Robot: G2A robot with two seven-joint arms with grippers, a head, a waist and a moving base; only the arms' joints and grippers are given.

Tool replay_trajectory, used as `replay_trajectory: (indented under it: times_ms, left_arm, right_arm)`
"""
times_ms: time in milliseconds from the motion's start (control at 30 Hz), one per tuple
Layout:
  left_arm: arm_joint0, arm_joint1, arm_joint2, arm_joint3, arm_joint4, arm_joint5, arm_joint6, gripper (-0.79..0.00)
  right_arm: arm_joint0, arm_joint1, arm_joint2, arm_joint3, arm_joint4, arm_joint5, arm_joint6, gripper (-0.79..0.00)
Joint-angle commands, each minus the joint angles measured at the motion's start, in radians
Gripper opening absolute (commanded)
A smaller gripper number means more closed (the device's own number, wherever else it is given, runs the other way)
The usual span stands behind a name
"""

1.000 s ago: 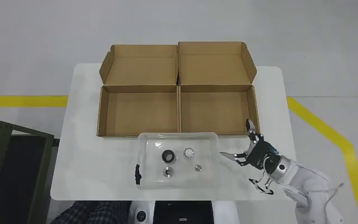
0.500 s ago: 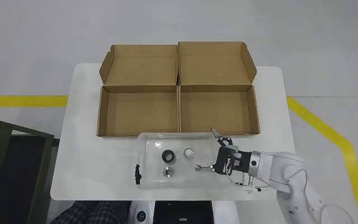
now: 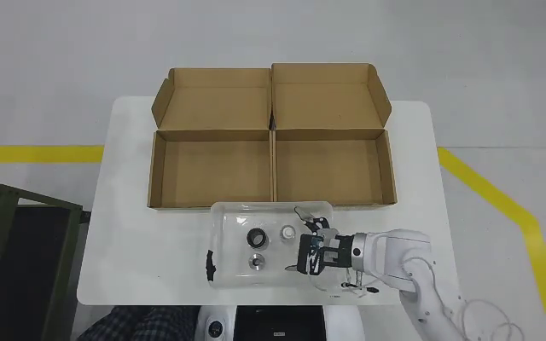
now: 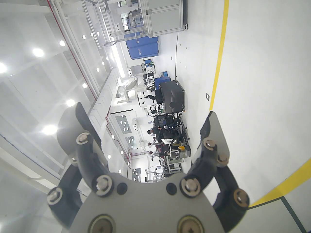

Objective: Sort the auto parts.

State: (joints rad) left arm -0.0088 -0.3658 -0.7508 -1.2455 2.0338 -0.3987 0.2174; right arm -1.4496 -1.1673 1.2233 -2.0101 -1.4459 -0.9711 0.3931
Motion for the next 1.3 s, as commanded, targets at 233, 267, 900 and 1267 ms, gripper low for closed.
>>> replay_trajectory:
  times_ms: [233,267,900,1267]
  left_arm:
    - [0.0,0.0,0.0,0.0,0.0,0.0,0.0,0.0]
    - [0.0,0.0,0.0,0.0,0.0,0.0,0.0,0.0]
    - [0.0,0.0,0.0,0.0,0.0,0.0,0.0,0.0]
    - [0.0,0.0,0.0,0.0,0.0,0.0,0.0,0.0]
  right_arm:
    - [0.038,0.001,-0.053,0.045,-0.031,0.043,0.006,0.0]
    - [0.042,0.002,-0.057,0.05,-0.035,0.048,0.007,-0.003]
    - [0.069,0.012,-0.105,0.099,-0.09,0.095,-0.002,-0.536]
    - [0.033,0.028,-0.069,0.03,-0.034,0.062,-0.084,-0.785]
